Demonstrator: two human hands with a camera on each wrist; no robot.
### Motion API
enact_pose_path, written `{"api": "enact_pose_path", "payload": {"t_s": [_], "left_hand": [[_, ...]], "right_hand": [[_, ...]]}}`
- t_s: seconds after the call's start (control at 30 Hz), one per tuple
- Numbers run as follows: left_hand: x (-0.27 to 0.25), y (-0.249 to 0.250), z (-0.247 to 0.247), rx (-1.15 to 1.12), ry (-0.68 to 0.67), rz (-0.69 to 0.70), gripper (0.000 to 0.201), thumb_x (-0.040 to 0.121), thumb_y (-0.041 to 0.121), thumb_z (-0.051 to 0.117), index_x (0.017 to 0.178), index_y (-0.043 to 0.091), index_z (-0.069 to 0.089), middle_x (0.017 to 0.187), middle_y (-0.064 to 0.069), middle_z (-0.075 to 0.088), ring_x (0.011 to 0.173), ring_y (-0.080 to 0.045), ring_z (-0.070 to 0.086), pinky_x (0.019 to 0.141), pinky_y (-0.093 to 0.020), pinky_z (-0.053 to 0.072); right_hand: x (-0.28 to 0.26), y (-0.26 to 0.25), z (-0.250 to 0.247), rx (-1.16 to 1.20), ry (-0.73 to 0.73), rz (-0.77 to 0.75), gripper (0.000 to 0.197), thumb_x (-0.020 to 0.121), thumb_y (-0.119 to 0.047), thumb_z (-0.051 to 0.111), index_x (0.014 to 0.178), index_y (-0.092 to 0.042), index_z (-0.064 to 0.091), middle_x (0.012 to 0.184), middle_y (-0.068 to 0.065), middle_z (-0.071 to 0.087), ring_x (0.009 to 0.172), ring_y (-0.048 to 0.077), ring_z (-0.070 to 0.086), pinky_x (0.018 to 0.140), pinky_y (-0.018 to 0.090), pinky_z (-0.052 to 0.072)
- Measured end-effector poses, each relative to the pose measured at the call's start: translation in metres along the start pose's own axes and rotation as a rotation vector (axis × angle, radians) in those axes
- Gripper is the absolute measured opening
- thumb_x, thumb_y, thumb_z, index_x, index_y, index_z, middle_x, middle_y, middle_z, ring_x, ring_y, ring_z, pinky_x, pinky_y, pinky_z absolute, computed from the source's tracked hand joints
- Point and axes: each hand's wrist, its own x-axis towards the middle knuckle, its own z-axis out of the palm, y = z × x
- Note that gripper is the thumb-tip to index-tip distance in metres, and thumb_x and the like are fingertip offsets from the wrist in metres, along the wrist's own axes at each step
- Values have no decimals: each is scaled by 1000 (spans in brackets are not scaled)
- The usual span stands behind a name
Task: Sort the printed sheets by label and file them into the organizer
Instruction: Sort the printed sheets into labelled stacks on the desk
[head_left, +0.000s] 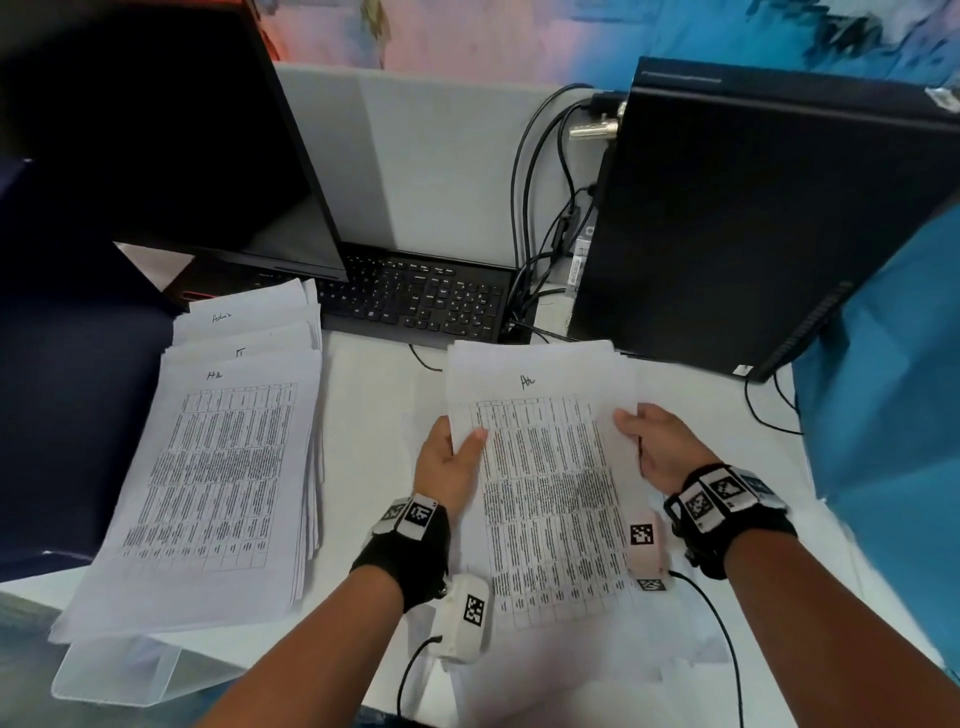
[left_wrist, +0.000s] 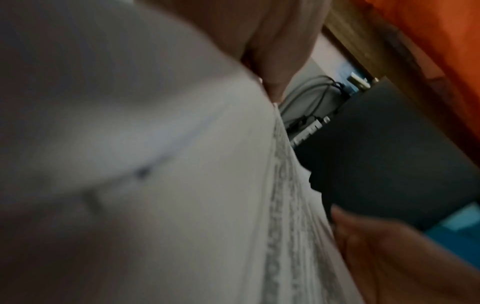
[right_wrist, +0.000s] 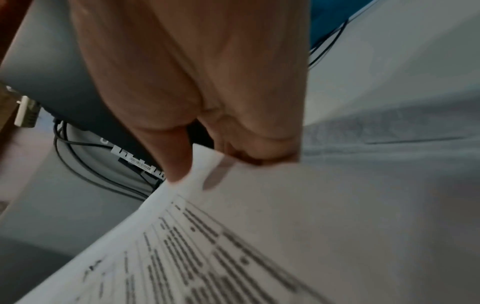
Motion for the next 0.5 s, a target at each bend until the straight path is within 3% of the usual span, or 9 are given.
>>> {"api": "enact_pose_path", "payload": {"t_s": [0.07,0.1,0.17,0.23,0.3,0.33,0.37,0.43,0.5], "left_hand": [[5,4,-6,-25,114,27,16,92,26,58,80,19,52,67,10,53,64,-10,48,64,-26,40],[8,7,-10,-24,145,34,21,92,28,59,75,20,48,63,9,45,61,-11,40,61,-26,35],[14,18,-21,16,152,61,16,92,30,57,82,20,49,69,5,47,65,-12,43,64,-26,37],[15,33,-31,145,125,76,18,95,30,52,106,15,50,84,1,55,78,-16,52,69,-24,40],[15,47,-39,245,117,100,36,99,30,44,127,8,43,84,5,49,73,-10,48,63,-16,40],[14,55,-44,253,144,143,34,100,29,42,126,8,44,77,9,43,65,-3,41,56,-8,36],[14,63,-49,258,165,181,24,100,29,42,115,11,49,72,11,40,60,0,35,49,-4,33],[13,75,-59,263,221,285,16,98,30,46,94,16,52,72,1,50,61,-8,41,49,-10,35],[15,78,-70,226,285,363,21,94,30,53,92,10,55,76,-4,54,66,-12,45,55,-20,38]], "right_hand": [[-3,1,5,-138,-68,49,23,96,-6,51,117,-1,56,112,15,66,99,29,64,85,40,53],[-5,0,10,-185,-64,39,23,96,-5,50,118,-2,57,114,14,65,104,30,62,94,44,50],[-9,-5,23,-179,-40,-43,24,96,-7,50,118,-8,58,119,8,65,111,26,61,104,46,43],[-14,-16,38,-107,-19,-154,28,96,-7,48,121,-12,58,121,4,65,112,23,61,105,43,43],[-21,-30,55,-43,15,-255,25,96,-8,47,118,-15,58,118,3,66,109,20,62,101,40,46],[-26,-37,63,-28,31,-312,21,96,-9,48,112,-18,59,114,0,66,105,17,63,100,38,46],[-31,-44,71,-23,53,-361,17,96,-10,48,106,-21,58,108,-2,66,100,15,63,98,36,47],[-42,-56,83,-11,85,-474,14,96,-10,48,103,-20,55,106,-3,65,97,12,61,95,32,48],[-55,-66,93,6,91,-574,18,97,-9,48,110,-19,53,112,-2,64,99,6,61,92,22,49]]}}
